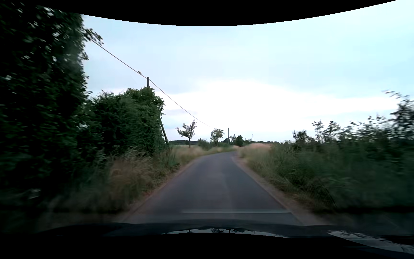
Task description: Follow the waypoints while adhering to traffic rules and regulations
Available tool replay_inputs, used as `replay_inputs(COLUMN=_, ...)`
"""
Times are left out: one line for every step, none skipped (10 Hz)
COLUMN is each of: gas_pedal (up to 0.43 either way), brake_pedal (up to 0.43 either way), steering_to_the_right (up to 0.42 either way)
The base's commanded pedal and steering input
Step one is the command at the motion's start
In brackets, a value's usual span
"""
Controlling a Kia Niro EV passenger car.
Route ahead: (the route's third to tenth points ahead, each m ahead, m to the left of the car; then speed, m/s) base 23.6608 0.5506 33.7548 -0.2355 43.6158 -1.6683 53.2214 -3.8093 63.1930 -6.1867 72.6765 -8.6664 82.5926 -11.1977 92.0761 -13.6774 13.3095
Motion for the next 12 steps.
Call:
replay_inputs(gas_pedal=0.169, brake_pedal=0.000, steering_to_the_right=-0.002)
replay_inputs(gas_pedal=0.169, brake_pedal=0.000, steering_to_the_right=0.001)
replay_inputs(gas_pedal=0.169, brake_pedal=0.000, steering_to_the_right=0.005)
replay_inputs(gas_pedal=0.169, brake_pedal=0.000, steering_to_the_right=0.009)
replay_inputs(gas_pedal=0.169, brake_pedal=0.000, steering_to_the_right=0.011)
replay_inputs(gas_pedal=0.169, brake_pedal=0.000, steering_to_the_right=0.012)
replay_inputs(gas_pedal=0.169, brake_pedal=0.000, steering_to_the_right=0.012)
replay_inputs(gas_pedal=0.169, brake_pedal=0.000, steering_to_the_right=0.014)
replay_inputs(gas_pedal=0.169, brake_pedal=0.000, steering_to_the_right=0.015)
replay_inputs(gas_pedal=0.169, brake_pedal=0.000, steering_to_the_right=0.017)
replay_inputs(gas_pedal=0.169, brake_pedal=0.000, steering_to_the_right=0.018)
replay_inputs(gas_pedal=0.169, brake_pedal=0.000, steering_to_the_right=0.018)
